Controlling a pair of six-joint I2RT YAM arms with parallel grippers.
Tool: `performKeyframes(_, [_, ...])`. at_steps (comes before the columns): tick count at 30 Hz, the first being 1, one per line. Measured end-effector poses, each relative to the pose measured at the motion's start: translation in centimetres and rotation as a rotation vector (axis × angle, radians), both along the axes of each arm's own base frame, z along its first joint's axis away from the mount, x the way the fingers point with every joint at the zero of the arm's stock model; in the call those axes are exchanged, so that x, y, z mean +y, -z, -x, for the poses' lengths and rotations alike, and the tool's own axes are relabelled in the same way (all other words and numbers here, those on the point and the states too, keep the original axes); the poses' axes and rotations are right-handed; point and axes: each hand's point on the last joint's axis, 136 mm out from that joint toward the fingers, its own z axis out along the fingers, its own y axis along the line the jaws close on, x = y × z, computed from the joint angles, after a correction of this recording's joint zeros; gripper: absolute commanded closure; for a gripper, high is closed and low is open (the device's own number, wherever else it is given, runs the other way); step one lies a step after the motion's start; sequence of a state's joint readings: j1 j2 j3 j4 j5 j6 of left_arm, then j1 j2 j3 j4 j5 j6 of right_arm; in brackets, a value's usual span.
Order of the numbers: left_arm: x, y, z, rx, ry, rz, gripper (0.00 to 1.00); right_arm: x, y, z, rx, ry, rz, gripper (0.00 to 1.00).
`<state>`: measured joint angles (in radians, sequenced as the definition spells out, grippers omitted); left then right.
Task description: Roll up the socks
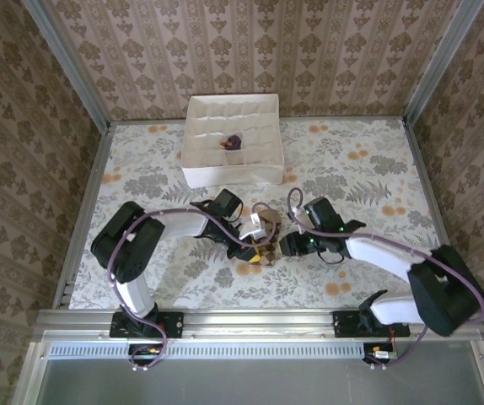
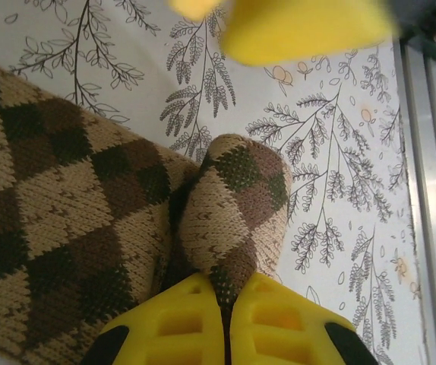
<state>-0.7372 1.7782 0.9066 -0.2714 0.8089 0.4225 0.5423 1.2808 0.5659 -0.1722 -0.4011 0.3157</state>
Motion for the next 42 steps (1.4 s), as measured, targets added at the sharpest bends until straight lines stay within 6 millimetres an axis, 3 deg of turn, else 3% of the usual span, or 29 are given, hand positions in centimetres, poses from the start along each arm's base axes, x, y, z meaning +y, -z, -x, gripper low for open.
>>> performKeyframes(4, [-0.2, 0.0, -0.2, 0.07, -0.008, -0.011, 1.0, 1.5, -0.7, 1.7, -0.061, -0.07, -0.037, 0.53])
performKeyframes(9, [-0.4, 0.2, -0.2, 0.143, -0.012, -0.011, 1.0, 2.4, -1.0, 1.3, -0.095, -0.09, -0.059, 0.52])
performKeyframes(19, [-0.3, 0.1, -0.2, 0.187, -0.017, 0.005, 1.0, 3.6, 2.9, 0.5, 0.013, -0.104, 0.039, 0.59])
performKeyframes(24, [-0.1, 0.3, -0.4, 0.171, -0.024, 0.017, 0.85, 4.3, 3.4, -0.2, 0.069, -0.086, 0.064, 0.69])
performKeyframes(30, [0.6, 0.1, -0.8, 0.031, -0.026, 0.048, 0.69, 4.9, 3.7, -0.9, 0.144, -0.041, 0.083, 0.83])
performKeyframes(33, [1.3, -0.5, -1.1, -0.068, -0.025, 0.042, 0.66, 5.3, 3.8, -1.3, 0.165, -0.021, 0.082, 0.84])
performKeyframes(38, [2.7, -3.9, -1.2, -0.317, -0.017, 0.11, 0.57, 5.2, 3.8, -1.4, 0.188, 0.001, 0.088, 0.85])
performKeyframes(42, [3.7, -6.4, -0.8, -0.6, 0.019, 0.215, 0.57, 5.1, 3.9, -1.4, 0.203, 0.006, 0.096, 0.85])
